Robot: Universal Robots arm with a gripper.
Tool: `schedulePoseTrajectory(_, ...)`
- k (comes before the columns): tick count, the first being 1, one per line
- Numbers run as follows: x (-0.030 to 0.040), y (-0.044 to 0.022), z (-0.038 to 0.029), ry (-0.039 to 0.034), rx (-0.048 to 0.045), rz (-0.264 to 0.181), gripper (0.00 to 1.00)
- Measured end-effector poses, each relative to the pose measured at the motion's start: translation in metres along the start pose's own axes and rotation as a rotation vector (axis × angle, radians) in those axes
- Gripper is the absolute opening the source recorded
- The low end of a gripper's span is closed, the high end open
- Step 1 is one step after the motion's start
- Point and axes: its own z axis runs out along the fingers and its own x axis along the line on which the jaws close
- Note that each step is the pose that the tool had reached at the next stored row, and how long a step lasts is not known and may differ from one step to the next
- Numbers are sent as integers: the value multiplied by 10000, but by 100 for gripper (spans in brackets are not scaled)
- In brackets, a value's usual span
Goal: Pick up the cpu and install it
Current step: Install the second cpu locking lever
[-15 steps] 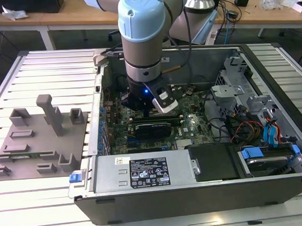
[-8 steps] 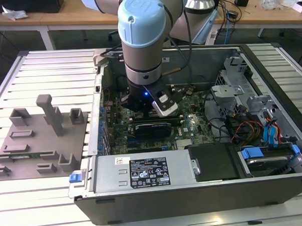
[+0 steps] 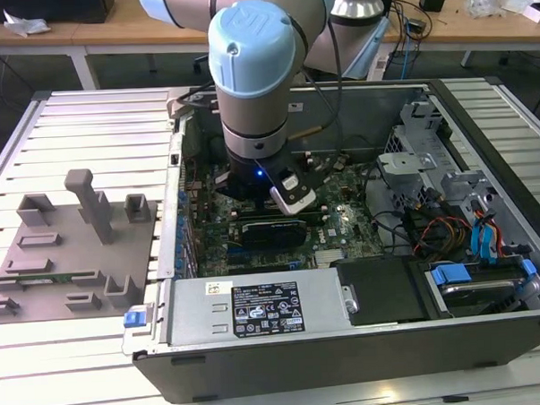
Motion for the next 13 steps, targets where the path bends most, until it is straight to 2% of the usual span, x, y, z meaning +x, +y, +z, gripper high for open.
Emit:
schedulePoseTrajectory(1,4,-4,6,-3,-59,3,11)
schedulePoseTrajectory(5,24,-15,44,-6,-144,5,11)
schedulePoseTrajectory(9,26,-14,44,-6,-144,6,11)
schedulePoseTrajectory(10,25,-10,31,-6,-102,5,11)
schedulePoseTrajectory(13,21,1,-21,-3,-59,2,11)
